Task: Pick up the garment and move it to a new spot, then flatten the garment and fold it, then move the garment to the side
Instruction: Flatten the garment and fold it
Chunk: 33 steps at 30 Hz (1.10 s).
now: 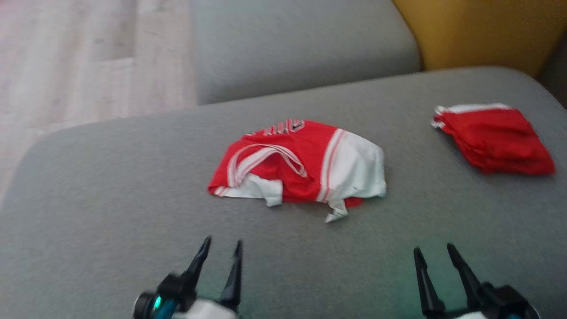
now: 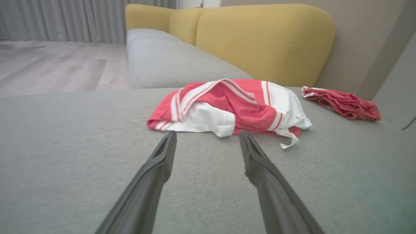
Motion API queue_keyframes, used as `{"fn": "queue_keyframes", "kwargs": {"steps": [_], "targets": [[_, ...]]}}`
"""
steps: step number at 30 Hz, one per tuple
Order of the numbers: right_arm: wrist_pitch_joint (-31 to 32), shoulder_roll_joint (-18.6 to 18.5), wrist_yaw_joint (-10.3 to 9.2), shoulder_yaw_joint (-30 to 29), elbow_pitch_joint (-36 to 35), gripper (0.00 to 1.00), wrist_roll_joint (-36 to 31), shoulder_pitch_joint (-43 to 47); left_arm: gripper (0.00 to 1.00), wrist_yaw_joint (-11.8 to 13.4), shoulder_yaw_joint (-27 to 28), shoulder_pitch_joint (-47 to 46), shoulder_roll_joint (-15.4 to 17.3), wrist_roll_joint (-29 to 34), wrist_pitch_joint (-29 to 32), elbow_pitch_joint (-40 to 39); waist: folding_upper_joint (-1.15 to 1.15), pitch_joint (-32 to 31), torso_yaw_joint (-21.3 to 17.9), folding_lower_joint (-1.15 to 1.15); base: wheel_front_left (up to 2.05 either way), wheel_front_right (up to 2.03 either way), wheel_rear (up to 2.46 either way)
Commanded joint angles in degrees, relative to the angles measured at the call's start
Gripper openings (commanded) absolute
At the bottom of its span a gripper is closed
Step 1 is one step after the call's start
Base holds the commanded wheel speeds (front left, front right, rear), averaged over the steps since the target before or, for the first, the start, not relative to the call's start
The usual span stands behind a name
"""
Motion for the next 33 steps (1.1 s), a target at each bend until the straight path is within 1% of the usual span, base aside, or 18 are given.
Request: {"fn": "queue_keyframes", "kwargs": {"steps": [1, 2, 3, 7, 9, 12, 17, 21, 23, 25, 29, 32, 33], "targets": [[-0.22, -1.21, 0.37, 1.66, -2.37, 1.00, -0.47, -3.97, 1.00, -0.10, -0.42, -5.56, -0.33, -1.40, -0.70, 0.20, 0.00, 3.44, -4.04, 0.00, 0.00, 0.00, 0.00], [-0.22, -1.35, 0.37, 1.81, -2.52, 1.00, -0.46, -4.36, 1.00, -0.05, -1.65, -7.22, -0.33, -2.40, -0.70, 1.26, 0.00, 4.15, -4.98, 0.00, 0.00, 0.00, 0.00], [-0.22, -1.35, 0.37, 1.81, -2.52, 1.00, -0.46, -4.36, 1.00, -0.05, -1.65, -7.22, -0.33, -2.40, -0.70, 1.26, 0.00, 4.15, -4.98, 0.00, 0.00, 0.00, 0.00], [-0.22, -1.49, 0.37, 2.03, -3.04, 1.00, -0.38, -5.66, 1.00, 0.38, -5.67, -13.08, -0.33, -6.83, -0.70, 5.14, 0.00, 7.12, -7.88, 0.00, 0.00, 0.00, 0.00], [-0.22, -1.46, 0.37, 2.39, -3.62, 1.00, -0.30, -6.57, 1.00, 0.81, -7.13, -16.18, -0.33, -8.48, -0.70, 6.28, 0.00, 9.11, -8.74, 0.00, 0.00, 0.00, 0.00], [-0.22, -1.31, 0.37, 2.67, -4.19, 1.00, -0.18, -8.11, 1.00, 0.66, -9.35, -20.51, -0.33, -10.98, -0.70, 9.07, 0.00, 11.91, -9.67, 0.00, 0.00, 0.00, 0.00], [-0.22, -0.99, 0.37, 3.51, -4.27, 1.00, -0.11, -10.38, 1.00, 0.90, -12.45, -26.90, -0.33, -12.91, -0.63, 14.76, 0.00, 14.74, -11.37, 0.00, 0.00, 0.00, 0.00], [-0.22, -0.80, 0.37, 3.43, -4.05, 1.00, -0.01, -11.57, 1.00, 1.10, -13.16, -30.38, -0.33, -14.03, -0.67, 17.04, 0.00, 15.64, -12.70, 0.00, 0.00, 0.00, 0.00], [-0.22, -0.72, 0.37, 3.62, -3.92, 1.00, 0.04, -11.84, 1.00, 1.61, -12.97, -31.86, -0.33, -13.85, -0.68, 17.75, 0.00, 15.87, -13.35, 0.00, 0.00, 0.00, 0.00], [-0.22, -0.65, 0.37, 3.87, -3.85, 1.00, 0.08, -11.98, 1.00, 2.67, -12.33, -33.17, -0.33, -13.16, -0.68, 18.60, 0.00, 16.06, -14.05, 0.00, 0.00, 0.00, 0.00], [-0.22, -0.51, 0.37, 4.47, -3.82, 1.00, 0.20, -12.24, 1.00, 5.82, -10.69, -35.44, -0.18, -11.80, -0.69, 21.88, 0.00, 16.42, -15.54, 0.00, 0.00, 0.00, 0.00], [-0.22, -0.43, 0.37, 4.33, -3.88, 1.00, 0.25, -12.29, 1.00, 6.30, -9.86, -36.41, -0.15, -11.37, -0.69, 23.49, 0.00, 16.55, -16.43, 0.00, 0.00, 0.00, 0.00], [-0.22, -0.42, 0.37, 4.28, -3.83, 1.00, 0.24, -12.27, 0.67, 6.13, -9.74, -36.55, -0.16, -11.33, -0.69, 23.93, 0.00, 16.48, -16.72, 0.00, 0.00, 0.00, 0.00]]}}
